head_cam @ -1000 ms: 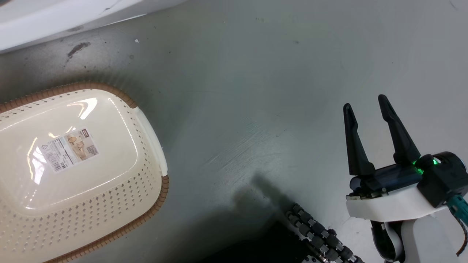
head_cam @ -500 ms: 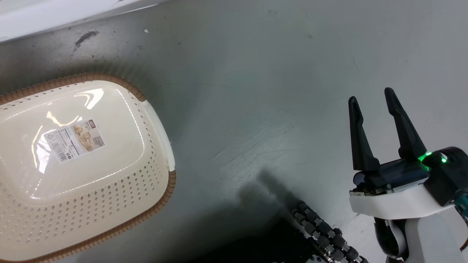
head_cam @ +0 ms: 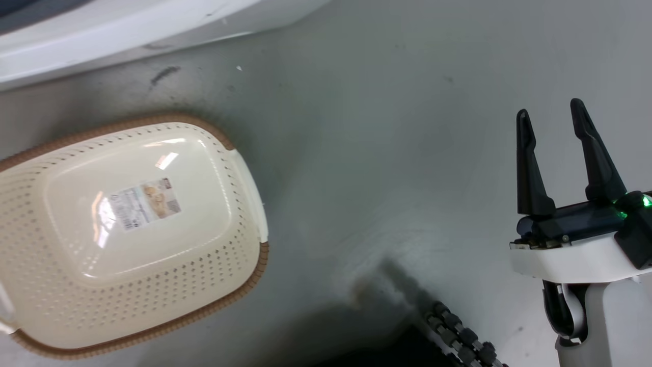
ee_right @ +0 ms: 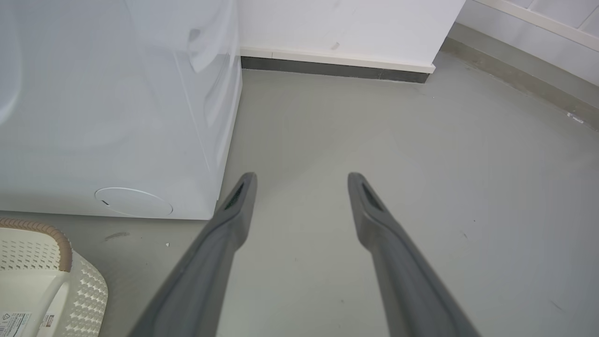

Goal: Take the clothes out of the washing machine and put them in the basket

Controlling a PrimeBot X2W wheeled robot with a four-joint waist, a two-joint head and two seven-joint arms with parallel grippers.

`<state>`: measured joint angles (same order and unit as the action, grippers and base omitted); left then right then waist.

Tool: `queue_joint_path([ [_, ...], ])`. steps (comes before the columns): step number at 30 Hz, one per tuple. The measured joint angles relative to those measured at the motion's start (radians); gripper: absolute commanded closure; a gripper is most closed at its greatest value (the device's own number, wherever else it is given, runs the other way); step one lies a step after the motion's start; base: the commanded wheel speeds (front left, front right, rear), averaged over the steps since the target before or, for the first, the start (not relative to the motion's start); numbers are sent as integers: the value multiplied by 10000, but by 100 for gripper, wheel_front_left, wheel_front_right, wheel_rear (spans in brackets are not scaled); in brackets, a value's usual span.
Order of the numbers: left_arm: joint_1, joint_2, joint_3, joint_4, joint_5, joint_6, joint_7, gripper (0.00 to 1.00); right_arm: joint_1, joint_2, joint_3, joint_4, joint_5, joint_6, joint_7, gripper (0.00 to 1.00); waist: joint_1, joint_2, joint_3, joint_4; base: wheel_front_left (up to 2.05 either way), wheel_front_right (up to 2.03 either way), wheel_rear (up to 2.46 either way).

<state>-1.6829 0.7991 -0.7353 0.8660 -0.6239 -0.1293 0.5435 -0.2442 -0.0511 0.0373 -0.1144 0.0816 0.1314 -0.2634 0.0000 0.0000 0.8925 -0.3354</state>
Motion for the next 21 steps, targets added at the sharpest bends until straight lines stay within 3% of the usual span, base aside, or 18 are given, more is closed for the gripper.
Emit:
queue_joint_path([
  [13,2842,-1630,-917,508,-468,2,-4029,100,51,6,-454,345,-938,0,2,0,0,0,-1992,1180,0,0,0],
  [21,4757,-2510,-899,422,-673,410,-6422,100,589,4,-537,681,-1269,0,2,0,-1,0,-3632,1823,0,0,0],
])
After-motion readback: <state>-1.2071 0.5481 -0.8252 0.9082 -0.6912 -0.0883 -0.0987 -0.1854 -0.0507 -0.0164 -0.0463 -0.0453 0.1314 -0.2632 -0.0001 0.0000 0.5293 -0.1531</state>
